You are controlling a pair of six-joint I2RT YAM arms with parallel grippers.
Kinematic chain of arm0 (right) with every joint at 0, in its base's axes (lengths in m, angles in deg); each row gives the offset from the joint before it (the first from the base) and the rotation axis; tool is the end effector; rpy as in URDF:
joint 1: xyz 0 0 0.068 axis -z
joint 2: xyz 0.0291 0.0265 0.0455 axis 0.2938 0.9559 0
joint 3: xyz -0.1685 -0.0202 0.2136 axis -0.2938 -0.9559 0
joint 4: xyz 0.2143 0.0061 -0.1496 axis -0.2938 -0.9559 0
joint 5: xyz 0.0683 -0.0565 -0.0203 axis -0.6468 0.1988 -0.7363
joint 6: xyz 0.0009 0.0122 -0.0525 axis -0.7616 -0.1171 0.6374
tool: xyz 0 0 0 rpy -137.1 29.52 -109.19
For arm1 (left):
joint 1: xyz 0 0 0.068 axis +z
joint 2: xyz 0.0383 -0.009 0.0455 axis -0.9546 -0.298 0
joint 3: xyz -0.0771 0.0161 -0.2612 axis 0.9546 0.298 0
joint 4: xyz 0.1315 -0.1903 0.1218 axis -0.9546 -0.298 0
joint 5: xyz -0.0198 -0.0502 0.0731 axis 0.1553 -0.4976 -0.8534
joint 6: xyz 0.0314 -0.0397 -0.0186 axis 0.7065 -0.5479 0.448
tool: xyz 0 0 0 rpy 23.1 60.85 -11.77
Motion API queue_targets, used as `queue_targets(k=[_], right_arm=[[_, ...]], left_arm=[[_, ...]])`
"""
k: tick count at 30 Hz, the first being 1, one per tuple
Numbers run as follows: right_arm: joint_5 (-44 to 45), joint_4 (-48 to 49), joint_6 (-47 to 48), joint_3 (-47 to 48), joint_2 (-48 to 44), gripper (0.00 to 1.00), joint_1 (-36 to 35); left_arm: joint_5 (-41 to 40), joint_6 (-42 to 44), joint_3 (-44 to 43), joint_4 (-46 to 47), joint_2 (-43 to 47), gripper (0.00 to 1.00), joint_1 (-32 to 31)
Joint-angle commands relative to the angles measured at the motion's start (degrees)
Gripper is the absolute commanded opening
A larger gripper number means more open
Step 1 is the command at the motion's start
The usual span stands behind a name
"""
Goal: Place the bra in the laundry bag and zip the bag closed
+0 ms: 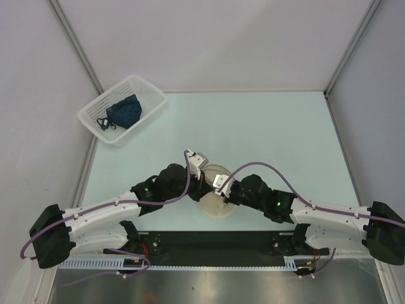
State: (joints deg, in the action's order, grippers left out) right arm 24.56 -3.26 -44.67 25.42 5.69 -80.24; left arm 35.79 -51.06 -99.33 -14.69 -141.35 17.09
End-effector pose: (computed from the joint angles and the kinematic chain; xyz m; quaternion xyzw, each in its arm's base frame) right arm 0.1052 0.2009 0.2209 -0.5608 0.6362 0.1483 0.5087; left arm 0.1282 -0.1926 0.2373 0.2706 0.7997 -0.3618 0.3954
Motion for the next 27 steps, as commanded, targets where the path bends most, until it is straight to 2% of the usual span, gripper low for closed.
queue_targets(k=[1,2,3,6,10,11,12,13,15,20,24,26,27], right_arm=[[1.11,2.47,-0.05,1.65,-1.51,0.0,-0.21],[1.9,2.73,0.13,0.16,-2.21,0.0,-0.21],[2.34,3.0,0.91,-0.73,-2.83,0.0,-0.13],[3.75,5.72,2.67,-4.59,-5.55,0.0,0.57],[2.44,8.98,1.98,-6.45,-7.32,0.0,4.08],[2.0,8.63,1.45,-5.84,-7.06,0.04,4.53],[1.56,6.54,0.06,-3.57,-6.79,0.36,4.79],[1.81,4.95,-0.65,-2.07,-6.27,0.55,4.8],[1.99,-2.22,-2.76,3.45,-5.3,0.69,4.45],[1.73,-13.86,-6.02,10.16,-10.2,0.73,0.85],[-0.02,-14.93,-7.34,14.64,-9.35,0.73,-1.0],[-0.91,-13.53,-8.04,16.49,-7.24,0.7,-1.27],[-0.91,-13.09,-8.39,17.1,-4.01,0.62,-1.36]], left_arm=[[-4.97,-2.32,-3.24,-5.71,0.56,0.0,2.12],[-5.76,-3.74,-3.41,-6.52,0.29,0.0,3.61],[-4.37,-4.97,-3.24,-6.96,0.11,0.0,7.46],[-0.06,-6.3,-2.62,-6.36,0.55,0.0,13.36],[4.42,-3.49,-3.68,-6.09,1.69,0.0,16.11],[6.43,-2.96,-3.77,-5.65,2.13,0.0,16.2],[7.15,-2.78,-3.85,-5.13,2.66,0.0,16.11],[7.77,-2.87,-3.94,-5.04,3.27,0.0,16.2],[8.47,-2.96,-4.21,-5.38,3.98,0.0,16.2],[10.31,-3.57,-5.35,-5.91,6.0,0.0,16.2],[11.99,-4.19,-6.14,-6.26,5.48,0.0,15.93],[12.52,-4.19,-6.23,-6.35,5.21,0.0,15.58],[12.61,-4.28,-6.58,-6.35,5.04,0.0,15.49]])
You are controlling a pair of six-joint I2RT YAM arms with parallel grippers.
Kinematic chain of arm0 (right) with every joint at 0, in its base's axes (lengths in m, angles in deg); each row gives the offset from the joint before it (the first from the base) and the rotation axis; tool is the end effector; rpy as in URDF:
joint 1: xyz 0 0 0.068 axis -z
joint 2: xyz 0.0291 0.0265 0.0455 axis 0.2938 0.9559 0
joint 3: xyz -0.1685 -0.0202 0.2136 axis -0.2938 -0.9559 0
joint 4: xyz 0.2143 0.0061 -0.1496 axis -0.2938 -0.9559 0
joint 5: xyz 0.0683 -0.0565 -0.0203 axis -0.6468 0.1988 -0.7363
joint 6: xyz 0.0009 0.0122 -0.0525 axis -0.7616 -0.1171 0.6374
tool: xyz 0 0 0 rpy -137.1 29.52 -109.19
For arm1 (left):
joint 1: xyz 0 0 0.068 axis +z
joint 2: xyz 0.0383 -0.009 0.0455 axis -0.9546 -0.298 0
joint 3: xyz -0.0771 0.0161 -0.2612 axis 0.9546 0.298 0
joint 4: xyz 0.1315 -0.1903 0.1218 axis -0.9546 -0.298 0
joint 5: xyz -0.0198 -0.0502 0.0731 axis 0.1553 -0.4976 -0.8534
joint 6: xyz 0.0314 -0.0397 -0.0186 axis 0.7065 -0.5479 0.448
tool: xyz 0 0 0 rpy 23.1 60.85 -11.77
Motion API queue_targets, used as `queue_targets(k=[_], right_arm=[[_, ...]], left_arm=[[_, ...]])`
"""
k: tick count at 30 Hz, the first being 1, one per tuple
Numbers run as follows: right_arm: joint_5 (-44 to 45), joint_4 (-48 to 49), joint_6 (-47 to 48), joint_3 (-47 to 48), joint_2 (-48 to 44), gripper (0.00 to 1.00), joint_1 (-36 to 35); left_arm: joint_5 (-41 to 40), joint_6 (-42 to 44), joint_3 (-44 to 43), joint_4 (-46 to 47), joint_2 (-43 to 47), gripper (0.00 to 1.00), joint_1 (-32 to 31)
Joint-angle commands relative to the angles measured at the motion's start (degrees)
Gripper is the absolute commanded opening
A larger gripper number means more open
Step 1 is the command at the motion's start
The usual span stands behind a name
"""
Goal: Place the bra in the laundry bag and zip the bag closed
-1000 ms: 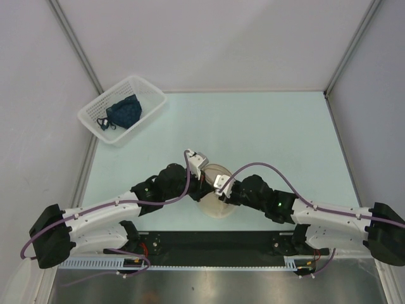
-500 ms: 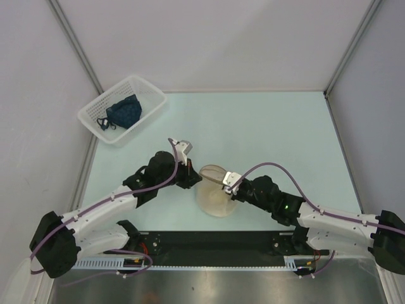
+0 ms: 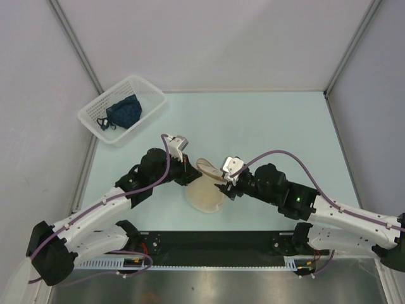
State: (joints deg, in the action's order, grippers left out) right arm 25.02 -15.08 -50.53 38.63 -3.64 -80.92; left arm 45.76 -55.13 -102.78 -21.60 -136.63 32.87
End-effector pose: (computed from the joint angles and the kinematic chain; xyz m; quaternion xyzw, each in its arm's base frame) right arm 0.0948 0.1852 0.3136 -0.4927 0.6240 0.2069 0.5701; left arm 0.1621 -0.1471 0.2637 0.1744 0.8162 -0.3834 0.3955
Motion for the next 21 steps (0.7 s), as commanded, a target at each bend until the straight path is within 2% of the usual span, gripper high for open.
queue_targets(k=[1,2,11,13,14,16,17,21], right_arm=[[-1.54,-0.91,-2.62,5.3,6.83,0.59,-0.59],[-1.8,-0.12,-2.36,5.92,8.67,0.54,-0.59],[-0.93,5.68,-0.16,6.19,17.83,0.5,-0.68],[-0.66,5.42,-0.08,5.75,18.27,0.39,-0.68],[-0.58,5.07,-0.08,5.58,18.01,0.24,-0.59],[0.47,4.72,0.18,4.26,17.14,0.11,-0.68],[0.83,4.72,0.71,3.56,15.83,0.01,-0.68],[4.69,6.12,5.1,-2.32,11.53,0.0,-0.15]], left_arm=[[2.99,-0.21,-3.13,0.47,0.31,0.0,-0.55],[3.08,-0.12,-3.39,0.29,0.05,0.0,-0.9],[3.25,1.19,-3.92,-1.56,1.02,0.0,-2.48],[2.91,1.19,-3.39,-1.73,1.28,0.0,-2.48],[1.25,1.11,-3.3,-2.25,1.37,0.0,-2.48],[-1.74,1.19,-3.56,-3.74,1.54,0.0,-2.4],[-3.32,1.72,-3.83,-5.67,1.37,0.0,-2.22],[-8.07,2.16,-5.14,-8.49,0.58,0.0,-0.03]])
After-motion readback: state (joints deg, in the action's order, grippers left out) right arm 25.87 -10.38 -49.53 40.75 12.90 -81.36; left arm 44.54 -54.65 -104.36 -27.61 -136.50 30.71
